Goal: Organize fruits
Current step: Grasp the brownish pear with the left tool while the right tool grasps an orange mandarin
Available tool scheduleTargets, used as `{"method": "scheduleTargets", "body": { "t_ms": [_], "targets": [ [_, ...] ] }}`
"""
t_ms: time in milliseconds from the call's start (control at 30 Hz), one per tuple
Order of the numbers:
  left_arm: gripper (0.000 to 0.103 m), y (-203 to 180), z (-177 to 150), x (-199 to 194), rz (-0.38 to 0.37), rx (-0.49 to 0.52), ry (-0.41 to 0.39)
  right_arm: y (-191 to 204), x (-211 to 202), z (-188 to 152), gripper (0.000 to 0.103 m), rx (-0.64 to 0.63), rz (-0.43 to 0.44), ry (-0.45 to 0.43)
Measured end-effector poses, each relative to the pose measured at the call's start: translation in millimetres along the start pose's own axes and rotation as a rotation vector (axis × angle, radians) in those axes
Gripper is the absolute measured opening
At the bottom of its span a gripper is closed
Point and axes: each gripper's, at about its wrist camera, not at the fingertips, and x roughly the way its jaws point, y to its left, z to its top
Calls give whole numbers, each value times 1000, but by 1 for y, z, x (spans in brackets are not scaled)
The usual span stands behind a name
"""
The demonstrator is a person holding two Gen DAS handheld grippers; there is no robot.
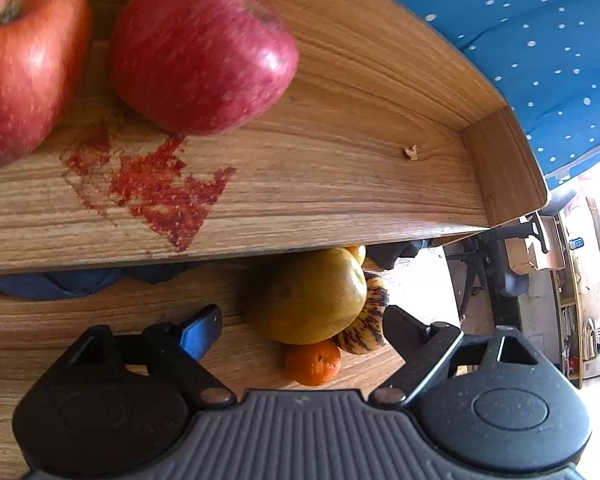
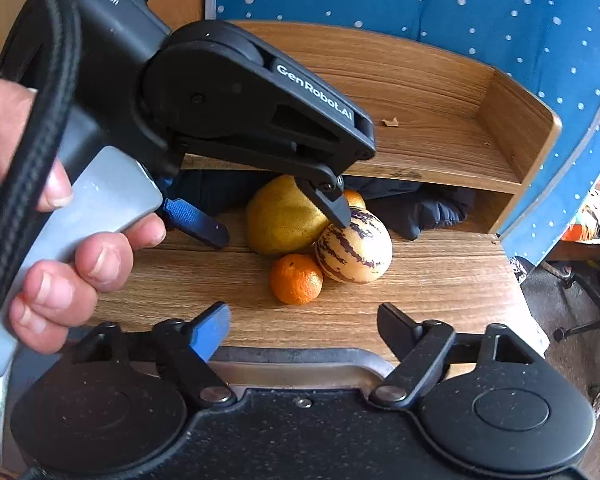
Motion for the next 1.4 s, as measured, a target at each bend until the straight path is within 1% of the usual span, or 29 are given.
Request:
{"method": "scheduleTargets", "body": {
  "t_ms": [100, 267, 467, 533, 600, 633, 667, 833, 900, 933, 1000, 1133, 1300, 1400],
  "targets": [
    [88, 4, -2, 1, -12, -17, 7, 1, 5, 2, 75, -9, 3, 7],
    [83, 6, 2, 4, -41, -44, 2, 3, 12, 5, 64, -39, 8, 15],
    [77, 13, 6, 3, -48, -82, -12, 5, 22, 10, 55, -65, 19, 24],
    [74, 14, 6, 3, -42, -79, -18, 6, 26, 12, 55, -69, 26, 30],
    [74, 17, 6, 2, -48, -80, -18, 4, 29, 12, 53, -68, 31, 37],
    [75, 17, 6, 2, -48, -79, -19, 4, 30, 12, 49, -70, 33, 38],
    [74, 18, 6, 0, -49, -81, -19, 4, 32, 13, 47, -71, 36, 37],
    [75, 20, 7, -2, -50, -109, -16, 2, 34, 14, 46, -40, 52, 36],
    [76, 21, 8, -2, -51, -136, -14, 0, 34, 13, 41, -30, 50, 32],
    [76, 22, 9, -2, -51, -149, -15, -1, 33, 13, 36, -27, 43, 29],
    [76, 22, 11, -2, -47, -161, -15, -2, 31, 12, 36, -18, 46, 28],
    [74, 21, 9, -4, -26, -145, -25, -4, 30, 9, 35, -13, 50, 21],
    [73, 21, 4, -8, -10, -133, -35, -3, 23, 5, 35, -8, 62, 16],
    [73, 25, -2, -14, 0, -128, -34, -8, 27, 4, 35, -1, 70, 12]
  ]
}}
